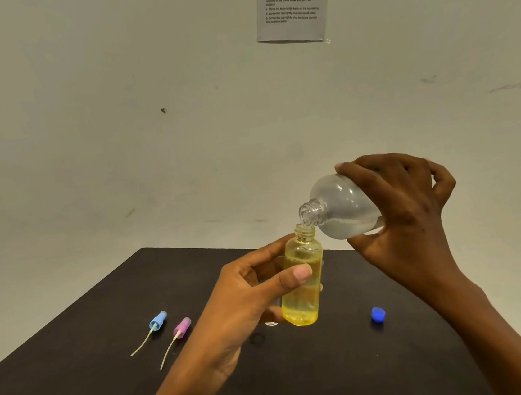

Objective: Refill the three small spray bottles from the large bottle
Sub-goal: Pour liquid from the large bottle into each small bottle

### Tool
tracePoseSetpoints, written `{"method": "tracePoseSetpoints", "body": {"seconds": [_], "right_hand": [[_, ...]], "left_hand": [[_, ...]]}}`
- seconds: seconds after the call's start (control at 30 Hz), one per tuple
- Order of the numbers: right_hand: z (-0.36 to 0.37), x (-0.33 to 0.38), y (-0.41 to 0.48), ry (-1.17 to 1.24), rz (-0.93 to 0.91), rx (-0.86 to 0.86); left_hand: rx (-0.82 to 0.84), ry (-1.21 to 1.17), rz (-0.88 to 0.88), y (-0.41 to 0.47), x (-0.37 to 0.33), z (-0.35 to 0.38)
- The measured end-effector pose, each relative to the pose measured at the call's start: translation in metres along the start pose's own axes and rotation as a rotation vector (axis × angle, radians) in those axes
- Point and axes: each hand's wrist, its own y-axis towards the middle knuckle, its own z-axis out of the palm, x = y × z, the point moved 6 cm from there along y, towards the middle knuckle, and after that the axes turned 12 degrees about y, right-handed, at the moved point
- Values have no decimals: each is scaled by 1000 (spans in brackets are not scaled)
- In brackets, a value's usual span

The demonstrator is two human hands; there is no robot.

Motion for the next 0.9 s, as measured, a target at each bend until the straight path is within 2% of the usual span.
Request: {"method": "tracePoseSetpoints", "body": {"seconds": [0.9], "right_hand": [[2, 3, 0, 52, 14, -11]], "left_hand": [[-11, 1, 2, -1, -1, -2]]}}
